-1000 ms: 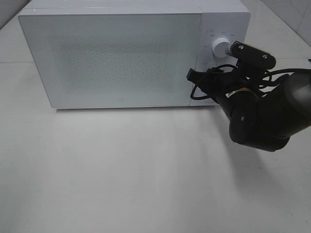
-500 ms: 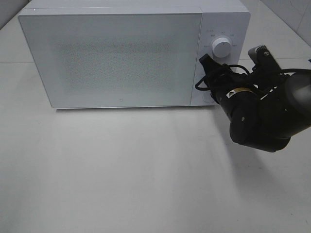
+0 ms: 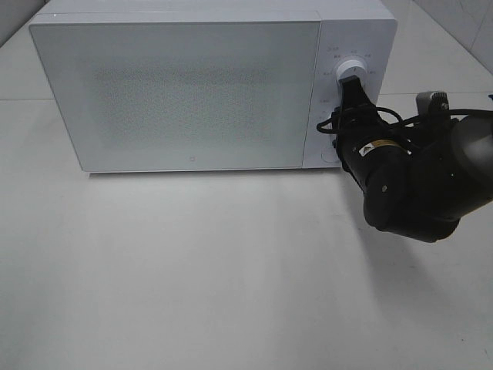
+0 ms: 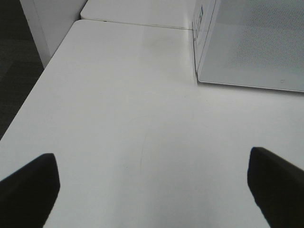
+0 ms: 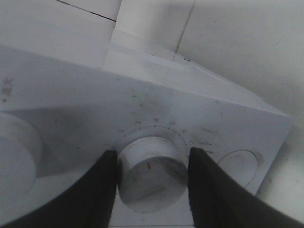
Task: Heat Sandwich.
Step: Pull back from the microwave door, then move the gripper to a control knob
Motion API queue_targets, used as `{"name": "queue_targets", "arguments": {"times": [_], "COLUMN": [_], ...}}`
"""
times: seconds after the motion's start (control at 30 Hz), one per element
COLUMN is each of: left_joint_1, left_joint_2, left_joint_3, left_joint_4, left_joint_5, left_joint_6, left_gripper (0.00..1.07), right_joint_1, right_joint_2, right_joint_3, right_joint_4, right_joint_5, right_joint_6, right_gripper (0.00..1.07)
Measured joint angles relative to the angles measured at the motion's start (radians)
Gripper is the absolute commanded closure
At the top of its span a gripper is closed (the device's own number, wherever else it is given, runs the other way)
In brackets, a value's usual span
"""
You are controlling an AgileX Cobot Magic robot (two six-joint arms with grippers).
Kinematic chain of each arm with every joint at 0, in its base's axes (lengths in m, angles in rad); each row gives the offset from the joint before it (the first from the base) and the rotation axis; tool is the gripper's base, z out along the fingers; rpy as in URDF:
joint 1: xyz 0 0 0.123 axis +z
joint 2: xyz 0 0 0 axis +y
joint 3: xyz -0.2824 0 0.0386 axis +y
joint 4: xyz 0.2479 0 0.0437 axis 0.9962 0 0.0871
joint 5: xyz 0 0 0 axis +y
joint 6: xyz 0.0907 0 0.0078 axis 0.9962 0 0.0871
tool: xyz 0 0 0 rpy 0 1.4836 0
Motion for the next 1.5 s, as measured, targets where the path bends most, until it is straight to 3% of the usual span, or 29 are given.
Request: {"name": "queue_targets", "arguments": {"times": [0.67,1.27,1.5], "left_joint_1": [0.0,0.0,0.0], "left_joint_2": [0.0,0.0,0.0], "left_joint_3": [0.0,0.0,0.0], "left_joint_4": [0.0,0.0,0.0], "left_joint_5": [0.0,0.0,0.0], "left_joint_6": [0.0,0.0,0.0], "left_gripper": [0.03,0.03,0.03], "right_joint_1": [0.003,0.003,0.003], "right_joint_2": [0.003,0.004,0.004], "right_joint_3": [0.0,0.0,0.0], "right_joint_4": [0.027,0.026,0.026], "right_joint_5": [-0.007,-0.009,-0.015], "right_joint_6": [0.487,0.503,0.467], "right_gripper": [0.9,0.85,0.75]}}
